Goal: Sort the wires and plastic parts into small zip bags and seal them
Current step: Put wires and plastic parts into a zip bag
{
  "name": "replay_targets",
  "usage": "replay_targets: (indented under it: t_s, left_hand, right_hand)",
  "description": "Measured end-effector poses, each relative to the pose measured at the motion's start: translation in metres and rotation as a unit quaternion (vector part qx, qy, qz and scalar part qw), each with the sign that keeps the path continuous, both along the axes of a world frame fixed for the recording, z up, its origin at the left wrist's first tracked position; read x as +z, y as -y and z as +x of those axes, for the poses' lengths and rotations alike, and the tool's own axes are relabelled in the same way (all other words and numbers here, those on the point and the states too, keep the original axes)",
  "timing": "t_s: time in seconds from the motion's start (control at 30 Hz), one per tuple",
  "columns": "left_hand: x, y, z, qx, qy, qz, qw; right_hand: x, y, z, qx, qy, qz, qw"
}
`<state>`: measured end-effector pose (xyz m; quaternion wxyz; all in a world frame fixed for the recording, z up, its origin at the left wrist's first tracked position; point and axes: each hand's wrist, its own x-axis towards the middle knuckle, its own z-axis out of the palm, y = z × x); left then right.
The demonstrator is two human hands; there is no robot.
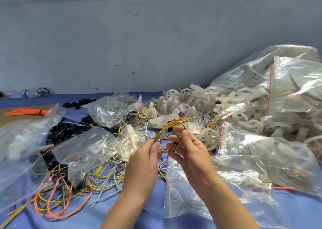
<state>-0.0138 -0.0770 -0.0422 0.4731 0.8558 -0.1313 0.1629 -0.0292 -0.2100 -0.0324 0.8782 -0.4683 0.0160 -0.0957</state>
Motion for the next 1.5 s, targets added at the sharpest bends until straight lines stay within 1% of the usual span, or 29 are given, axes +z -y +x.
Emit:
replay_targets:
  t_s: [0.1, 0.23, 0.33, 0.4, 0.5, 0.57, 0.67, 0.7, 0.73, 0.77, 0.8, 0.83, 0.87, 0.9, 0.93, 1.0, 1.03, 1.07, 1.17, 1.23, 1.3, 1.4, 1.43, 1.5]
  left_hand:
    - [-0.001, 0.005, 0.003, 0.027, 0.032, 0.001, 0.999]
    - [-0.001, 0.008, 0.003, 0.028, 0.069, 0.05, 0.996]
    - [-0.001, 0.007, 0.002, 0.032, 0.084, 0.086, 0.992]
    - [-0.001, 0.004, 0.002, 0.05, 0.09, 0.083, 0.991]
    - [0.001, -0.003, 0.004, 0.092, 0.105, 0.088, 0.986]
    - [0.004, -0.014, 0.009, 0.14, 0.108, 0.09, 0.98]
    - [0.01, -0.03, 0.016, 0.191, 0.107, 0.059, 0.974]
    - [0.011, -0.03, 0.016, 0.183, 0.102, 0.039, 0.977]
    - [0.011, -0.027, 0.016, 0.158, 0.087, -0.005, 0.984]
    - [0.012, -0.022, 0.016, 0.116, 0.054, -0.08, 0.988]
    - [0.013, -0.015, 0.013, 0.061, 0.01, -0.167, 0.984]
    - [0.016, -0.008, 0.009, 0.003, -0.042, -0.242, 0.969]
    - [0.017, 0.0, 0.005, -0.056, -0.088, -0.292, 0.951]
    - [0.017, 0.007, 0.001, -0.107, -0.123, -0.313, 0.935]
    - [0.017, 0.015, -0.003, -0.151, -0.143, -0.325, 0.922]
    - [0.018, 0.027, -0.012, -0.208, -0.156, -0.371, 0.891]
    - [0.02, 0.031, -0.016, -0.218, -0.15, -0.396, 0.88]
    - [0.022, 0.033, -0.017, -0.213, -0.131, -0.402, 0.881]
    - [0.025, 0.037, -0.019, -0.196, -0.029, -0.344, 0.918]
    - [0.024, 0.039, -0.02, -0.171, 0.049, -0.274, 0.945]
    - [0.021, 0.041, -0.021, -0.14, 0.111, -0.2, 0.963]
    - [0.017, 0.038, -0.018, -0.131, 0.163, -0.124, 0.97]
    - [0.016, 0.036, -0.016, -0.131, 0.18, -0.1, 0.97]
    - [0.014, 0.03, -0.013, -0.126, 0.203, -0.048, 0.97]
  right_hand:
    - [0.0, 0.004, 0.0, -0.006, -0.007, 0.0, 1.0]
    - [0.002, 0.009, 0.001, -0.021, -0.031, 0.015, 0.999]
    - [0.0, 0.012, -0.001, -0.016, -0.021, 0.014, 1.0]
    - [-0.001, 0.013, -0.001, -0.023, -0.017, 0.014, 1.0]
    - [0.001, 0.02, 0.0, -0.081, -0.015, 0.008, 0.997]
    - [0.004, 0.03, 0.0, -0.131, -0.005, 0.009, 0.991]
    - [0.01, 0.044, 0.001, -0.161, 0.02, 0.042, 0.986]
    - [0.012, 0.046, 0.001, -0.153, 0.023, 0.069, 0.986]
    - [0.014, 0.046, 0.001, -0.135, 0.019, 0.114, 0.984]
    - [0.016, 0.045, 0.001, -0.11, 0.01, 0.174, 0.978]
    - [0.017, 0.044, 0.0, -0.08, -0.001, 0.237, 0.968]
    - [0.019, 0.042, -0.002, -0.047, -0.011, 0.29, 0.956]
    - [0.019, 0.038, -0.003, -0.01, -0.018, 0.333, 0.943]
    - [0.019, 0.033, -0.004, 0.026, -0.023, 0.365, 0.93]
    - [0.019, 0.026, -0.006, 0.059, -0.025, 0.376, 0.924]
    - [0.018, 0.011, -0.009, 0.1, -0.033, 0.356, 0.928]
    - [0.018, 0.006, -0.01, 0.115, -0.036, 0.34, 0.933]
    - [0.017, 0.003, -0.012, 0.129, -0.036, 0.326, 0.936]
    - [0.018, 0.002, -0.014, 0.144, -0.046, 0.299, 0.942]
    - [0.015, 0.001, -0.017, 0.162, -0.058, 0.317, 0.933]
    - [0.01, 0.0, -0.019, 0.18, -0.06, 0.337, 0.922]
    - [0.009, -0.001, -0.023, 0.208, -0.05, 0.349, 0.912]
    - [0.007, 0.0, -0.024, 0.22, -0.048, 0.335, 0.915]
    - [0.003, -0.001, -0.026, 0.22, -0.06, 0.278, 0.933]
